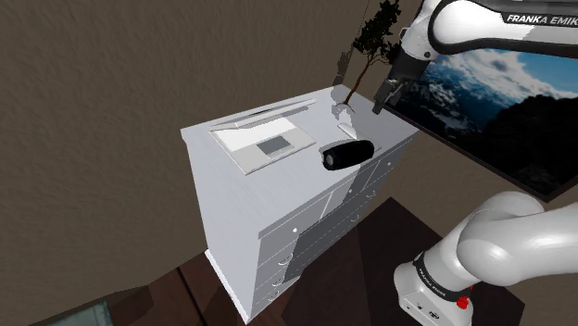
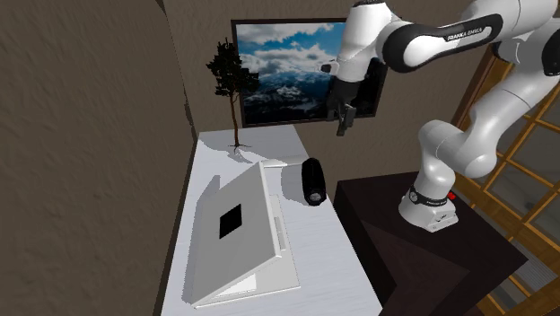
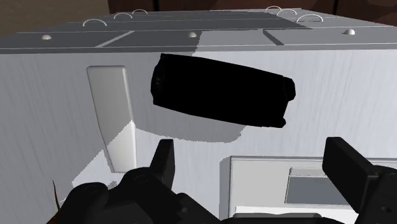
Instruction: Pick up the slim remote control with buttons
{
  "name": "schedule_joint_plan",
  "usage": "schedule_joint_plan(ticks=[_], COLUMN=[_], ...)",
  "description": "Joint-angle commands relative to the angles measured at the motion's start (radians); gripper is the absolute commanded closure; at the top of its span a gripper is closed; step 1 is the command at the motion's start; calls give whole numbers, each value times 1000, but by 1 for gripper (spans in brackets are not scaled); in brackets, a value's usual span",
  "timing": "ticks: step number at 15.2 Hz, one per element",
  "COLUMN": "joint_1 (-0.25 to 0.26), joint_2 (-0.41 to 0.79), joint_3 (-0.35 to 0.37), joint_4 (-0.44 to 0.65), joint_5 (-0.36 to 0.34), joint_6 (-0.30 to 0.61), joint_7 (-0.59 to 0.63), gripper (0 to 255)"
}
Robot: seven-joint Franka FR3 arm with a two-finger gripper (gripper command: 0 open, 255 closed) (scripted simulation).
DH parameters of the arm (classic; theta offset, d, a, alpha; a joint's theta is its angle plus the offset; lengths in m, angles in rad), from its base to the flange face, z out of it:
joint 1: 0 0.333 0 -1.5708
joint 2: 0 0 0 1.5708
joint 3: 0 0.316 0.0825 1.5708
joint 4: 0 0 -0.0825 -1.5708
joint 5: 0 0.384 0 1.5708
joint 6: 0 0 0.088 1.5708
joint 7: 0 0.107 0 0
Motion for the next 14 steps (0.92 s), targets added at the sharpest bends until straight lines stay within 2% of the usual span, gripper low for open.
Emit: schedule_joint_plan(ticks=[1, 8, 14], joint_1=[-7, -19, -27], joint_2=[47, 267, 487], joint_3=[-29, -131, -205], joint_4=[-4, 33, 112], joint_5=[-7, 0, 59], joint_6=[45, 204, 316], joint_7=[-28, -135, -248], gripper=[0, 0, 0])
